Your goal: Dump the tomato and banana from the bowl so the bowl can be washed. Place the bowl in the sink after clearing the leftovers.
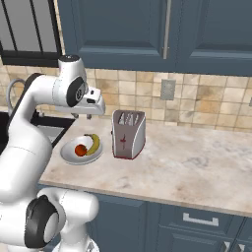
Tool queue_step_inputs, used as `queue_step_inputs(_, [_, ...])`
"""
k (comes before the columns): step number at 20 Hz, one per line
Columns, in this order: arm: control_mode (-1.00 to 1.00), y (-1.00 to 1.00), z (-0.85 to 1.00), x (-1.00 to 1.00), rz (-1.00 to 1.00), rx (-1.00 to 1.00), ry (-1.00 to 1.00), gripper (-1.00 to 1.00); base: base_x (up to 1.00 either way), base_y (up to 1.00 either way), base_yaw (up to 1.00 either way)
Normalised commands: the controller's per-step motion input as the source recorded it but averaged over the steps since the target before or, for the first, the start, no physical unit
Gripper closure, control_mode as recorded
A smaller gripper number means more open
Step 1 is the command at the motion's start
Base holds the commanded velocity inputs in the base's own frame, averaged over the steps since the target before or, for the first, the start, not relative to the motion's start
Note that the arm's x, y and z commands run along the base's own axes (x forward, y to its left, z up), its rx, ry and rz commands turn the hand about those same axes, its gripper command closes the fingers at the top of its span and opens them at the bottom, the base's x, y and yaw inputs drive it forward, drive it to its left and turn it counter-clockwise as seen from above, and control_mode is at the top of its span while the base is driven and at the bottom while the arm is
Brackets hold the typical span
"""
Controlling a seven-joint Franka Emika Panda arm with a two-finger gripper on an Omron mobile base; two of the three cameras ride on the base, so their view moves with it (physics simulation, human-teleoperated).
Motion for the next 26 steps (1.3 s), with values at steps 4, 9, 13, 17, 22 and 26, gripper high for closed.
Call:
queue_step_inputs(4, [-1.00, 0.10, 0.00, 0.00, 0.00, 0.00, 0.00, -1.00, 0.00, 0.00, 0.00])
queue_step_inputs(9, [-1.00, 0.00, -0.21, -0.32, -0.10, 0.14, 0.00, -1.00, 0.00, 0.00, 0.00])
queue_step_inputs(13, [-1.00, 0.00, -0.65, -0.44, -0.13, 0.11, 0.04, -1.00, 0.00, 0.00, 0.00])
queue_step_inputs(17, [-1.00, 0.07, -0.74, -0.13, -0.06, 0.00, 0.15, -1.00, 0.00, 0.00, 0.00])
queue_step_inputs(22, [-1.00, 0.19, -0.84, 0.00, -0.03, -0.02, 0.16, -1.00, 0.00, 0.00, 0.00])
queue_step_inputs(26, [-1.00, 0.15, -0.74, 0.06, -0.02, 0.00, 0.07, -1.00, 0.00, 0.00, 0.00])
